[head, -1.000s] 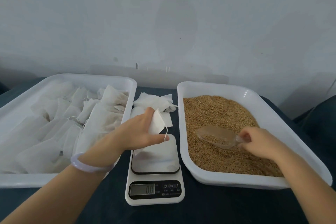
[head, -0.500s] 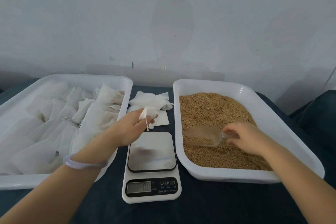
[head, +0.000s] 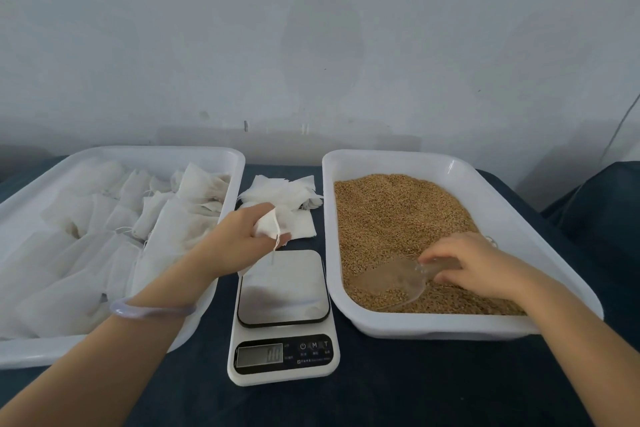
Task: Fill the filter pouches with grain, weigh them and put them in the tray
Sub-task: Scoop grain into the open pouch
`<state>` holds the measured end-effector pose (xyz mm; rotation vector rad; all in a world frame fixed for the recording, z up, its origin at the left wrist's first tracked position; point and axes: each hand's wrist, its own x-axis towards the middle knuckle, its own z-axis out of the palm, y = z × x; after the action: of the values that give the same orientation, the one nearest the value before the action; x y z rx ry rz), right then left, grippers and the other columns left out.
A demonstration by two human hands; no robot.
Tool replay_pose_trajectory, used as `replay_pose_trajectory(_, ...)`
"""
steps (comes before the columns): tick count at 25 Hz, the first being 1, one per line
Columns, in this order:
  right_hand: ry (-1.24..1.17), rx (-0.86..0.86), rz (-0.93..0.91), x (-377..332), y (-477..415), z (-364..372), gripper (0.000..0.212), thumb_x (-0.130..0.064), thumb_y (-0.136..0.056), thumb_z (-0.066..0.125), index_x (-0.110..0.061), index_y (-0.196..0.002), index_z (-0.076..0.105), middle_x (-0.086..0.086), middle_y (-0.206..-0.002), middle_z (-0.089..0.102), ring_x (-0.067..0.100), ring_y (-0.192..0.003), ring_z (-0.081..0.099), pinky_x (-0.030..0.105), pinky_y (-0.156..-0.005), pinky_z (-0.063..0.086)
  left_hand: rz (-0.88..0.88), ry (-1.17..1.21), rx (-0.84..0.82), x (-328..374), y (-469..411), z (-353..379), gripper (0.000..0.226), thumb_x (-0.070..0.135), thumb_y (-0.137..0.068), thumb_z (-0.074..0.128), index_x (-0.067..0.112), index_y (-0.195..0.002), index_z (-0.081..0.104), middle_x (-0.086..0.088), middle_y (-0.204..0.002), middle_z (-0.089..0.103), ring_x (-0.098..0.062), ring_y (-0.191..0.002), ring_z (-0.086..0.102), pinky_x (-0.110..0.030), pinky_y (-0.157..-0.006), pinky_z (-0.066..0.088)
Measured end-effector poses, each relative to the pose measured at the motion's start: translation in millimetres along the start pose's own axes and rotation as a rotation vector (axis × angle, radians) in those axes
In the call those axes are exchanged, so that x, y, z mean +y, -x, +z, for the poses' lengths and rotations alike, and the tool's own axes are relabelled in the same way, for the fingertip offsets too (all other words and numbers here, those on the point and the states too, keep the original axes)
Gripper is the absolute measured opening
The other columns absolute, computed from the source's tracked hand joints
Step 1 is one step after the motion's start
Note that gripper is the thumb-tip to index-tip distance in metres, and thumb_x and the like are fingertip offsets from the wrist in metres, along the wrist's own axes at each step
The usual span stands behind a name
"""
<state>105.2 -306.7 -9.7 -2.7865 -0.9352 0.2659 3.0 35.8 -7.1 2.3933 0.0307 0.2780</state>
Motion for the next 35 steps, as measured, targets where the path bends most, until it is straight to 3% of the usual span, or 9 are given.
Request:
replay_pose_trajectory(5, -0.181, 0.048, 0.080, 18.4, 18.1, -2.5, 0.031, -0.023, -0.083, 0.068, -0.039, -0.109, 0.061, -0.024, -0.103, 0.059, -0.003, -0.101, 0.053, 0.027, -0.095, 0.043, 0.003, 0.262, -0.099, 16.9, 8.0, -9.6, 0.023, 0.031, -0.084, 0.069, 0.025, -0.083, 0.046, 0.016, -0.070, 0.052, 0.002, -0.064, 0.051, -0.012, -0.060, 0.039)
replay_pose_trajectory(9, -0.290, 0.135, 0.141, 26.5, 27.8, -4.4, 0.035, -0.021, -0.084, 0.068, -0.038, -0.113, 0.059, -0.024, -0.106, 0.058, -0.003, -0.100, 0.053, 0.026, -0.095, 0.042, 0.035, 0.207, -0.154, 53.8, 7.3, -4.7, 0.079, 0.071, -0.054, 0.056, 0.024, -0.117, 0.045, 0.015, -0.099, 0.052, 0.007, -0.085, 0.052, -0.013, -0.069, 0.041)
replay_pose_trajectory(13, -0.353, 0.174, 0.187, 22.6, 30.6, -2.8, 0.035, -0.022, -0.084, 0.067, -0.040, -0.113, 0.058, -0.023, -0.107, 0.057, -0.005, -0.097, 0.052, 0.025, -0.092, 0.039, 0.148, 0.285, -0.256, 100.8, -2.9, 26.3, 0.079, 0.078, -0.054, 0.048, 0.026, -0.114, 0.039, 0.015, -0.100, 0.050, 0.002, -0.087, 0.052, -0.008, -0.067, 0.045)
replay_pose_trajectory(18, -0.321, 0.315, 0.272, 20.8, 31.2, -0.7, 0.038, -0.023, -0.085, 0.066, -0.029, -0.122, 0.059, -0.015, -0.114, 0.061, 0.002, -0.101, 0.053, 0.031, -0.095, 0.039, 0.158, 0.506, -0.287, 109.9, -17.1, 65.4, 0.038, 0.055, -0.083, 0.033, 0.023, -0.102, 0.041, 0.011, -0.094, 0.043, 0.012, -0.079, 0.048, -0.008, -0.065, 0.043)
replay_pose_trajectory(20, -0.300, 0.342, 0.288, 21.7, 31.9, -1.2, 0.039, -0.023, -0.085, 0.067, -0.027, -0.123, 0.059, -0.010, -0.117, 0.063, 0.005, -0.103, 0.054, 0.033, -0.097, 0.040, 0.060, 0.583, -0.294, 106.6, -23.3, 79.0, 0.034, 0.045, -0.085, 0.039, 0.020, -0.108, 0.041, 0.008, -0.095, 0.044, -0.003, -0.082, 0.049, -0.018, -0.067, 0.041)
replay_pose_trajectory(23, -0.280, 0.341, 0.291, 21.0, 31.1, -0.8, 0.040, -0.023, -0.085, 0.067, -0.027, -0.123, 0.059, -0.009, -0.118, 0.063, 0.005, -0.102, 0.055, 0.031, -0.096, 0.041, 0.031, 0.546, -0.177, 103.6, -31.2, 87.1, 0.008, 0.023, -0.092, 0.052, 0.020, -0.090, 0.045, 0.002, -0.084, 0.048, -0.013, -0.075, 0.048, -0.022, -0.064, 0.041)
replay_pose_trajectory(26, -0.275, 0.355, 0.296, 20.8, 30.2, -0.6, 0.039, -0.023, -0.084, 0.067, -0.026, -0.123, 0.060, -0.009, -0.117, 0.063, 0.002, -0.098, 0.053, 0.027, -0.092, 0.039, 0.053, 0.415, -0.048, 96.5, -33.0, 86.5, 0.016, 0.011, -0.083, 0.060, 0.020, -0.077, 0.048, -0.007, -0.081, 0.060, -0.014, -0.071, 0.053, -0.027, -0.063, 0.044)
replay_pose_trajectory(28, -0.274, 0.377, 0.301, 19.5, 30.0, -1.4, 0.039, -0.022, -0.084, 0.067, -0.025, -0.122, 0.060, -0.007, -0.117, 0.064, 0.004, -0.098, 0.053, 0.027, -0.093, 0.037, 0.063, 0.342, -0.004, 90.4, -32.3, 85.3, 0.020, 0.005, -0.081, 0.058, 0.023, -0.076, 0.048, 0.003, -0.078, 0.066, -0.006, -0.064, 0.052, -0.021, -0.059, 0.042)
replay_pose_trajectory(35, -0.262, 0.512, 0.358, 6.8, 41.8, -19.0, 0.039, -0.025, -0.086, 0.065, -0.026, -0.124, 0.059, -0.006, -0.117, 0.064, 0.011, -0.105, 0.056, 0.043, -0.103, 0.036, 0.083, 0.265, 0.085, 86.3, -26.8, 89.4, 0.045, 0.020, -0.070, 0.083, 0.030, -0.102, 0.053, 0.010, -0.071, 0.065, 0.004, -0.063, 0.055, -0.004, -0.059, 0.041)
